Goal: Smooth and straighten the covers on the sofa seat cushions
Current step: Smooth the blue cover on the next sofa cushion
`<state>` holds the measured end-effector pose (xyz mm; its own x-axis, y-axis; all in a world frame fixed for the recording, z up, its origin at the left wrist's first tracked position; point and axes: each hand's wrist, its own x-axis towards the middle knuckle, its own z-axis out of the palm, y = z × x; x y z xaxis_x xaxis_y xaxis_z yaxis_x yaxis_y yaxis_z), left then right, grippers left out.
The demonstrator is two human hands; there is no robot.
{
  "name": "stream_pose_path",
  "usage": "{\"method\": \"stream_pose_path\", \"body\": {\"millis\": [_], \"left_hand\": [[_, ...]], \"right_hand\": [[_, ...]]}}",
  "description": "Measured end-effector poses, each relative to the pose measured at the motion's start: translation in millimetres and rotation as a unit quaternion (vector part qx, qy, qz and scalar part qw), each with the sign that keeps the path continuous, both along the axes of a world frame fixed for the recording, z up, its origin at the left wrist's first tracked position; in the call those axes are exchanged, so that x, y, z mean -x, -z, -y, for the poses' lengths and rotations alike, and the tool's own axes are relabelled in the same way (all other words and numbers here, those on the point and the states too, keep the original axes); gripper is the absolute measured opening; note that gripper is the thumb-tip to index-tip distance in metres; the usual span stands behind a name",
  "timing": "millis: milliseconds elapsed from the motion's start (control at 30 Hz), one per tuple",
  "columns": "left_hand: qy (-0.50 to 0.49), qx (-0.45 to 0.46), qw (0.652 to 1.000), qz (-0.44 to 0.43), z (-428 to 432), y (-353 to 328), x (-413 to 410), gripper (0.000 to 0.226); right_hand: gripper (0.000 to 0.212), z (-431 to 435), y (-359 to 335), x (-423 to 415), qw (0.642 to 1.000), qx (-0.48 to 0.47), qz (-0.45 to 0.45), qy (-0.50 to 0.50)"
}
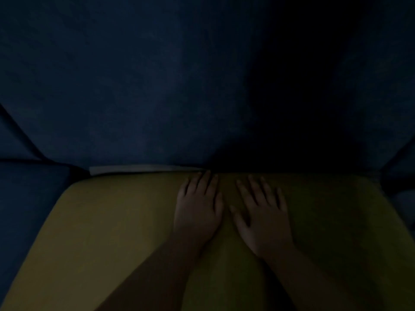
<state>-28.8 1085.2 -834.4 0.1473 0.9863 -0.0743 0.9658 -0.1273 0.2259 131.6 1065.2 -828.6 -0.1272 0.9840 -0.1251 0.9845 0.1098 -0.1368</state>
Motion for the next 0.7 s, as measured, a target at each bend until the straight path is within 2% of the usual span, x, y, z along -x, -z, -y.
{"method": "stream_pose_path", "body": {"millis": [167, 267, 400, 533, 700], "left_hand": [[-0.001, -0.002, 1.000, -0.006, -2, -1, 0, 0.062], [0.002, 0.014, 1.000, -0.010, -4, -2, 1, 0.070], [0.009, 0.069, 0.997, -0.016, -6, -13, 2, 0.057], [-0.007, 0.089, 0.996, -0.025, 1, -37, 4, 0.059], [-0.027, 0.107, 0.993, -0.041, 16, -78, 15, 0.063]], "right_hand": [[0.064, -3, 0, 4, 1.000, 0.008, -0.006, 0.005], [0.074, -5, -3, 1, 0.999, 0.030, 0.003, -0.015], [0.079, -6, -11, -1, 0.997, 0.072, 0.006, -0.018], [0.064, -12, -38, 2, 0.988, 0.141, 0.055, -0.030], [0.062, -11, -83, 10, 0.987, 0.118, 0.083, -0.072]]}}
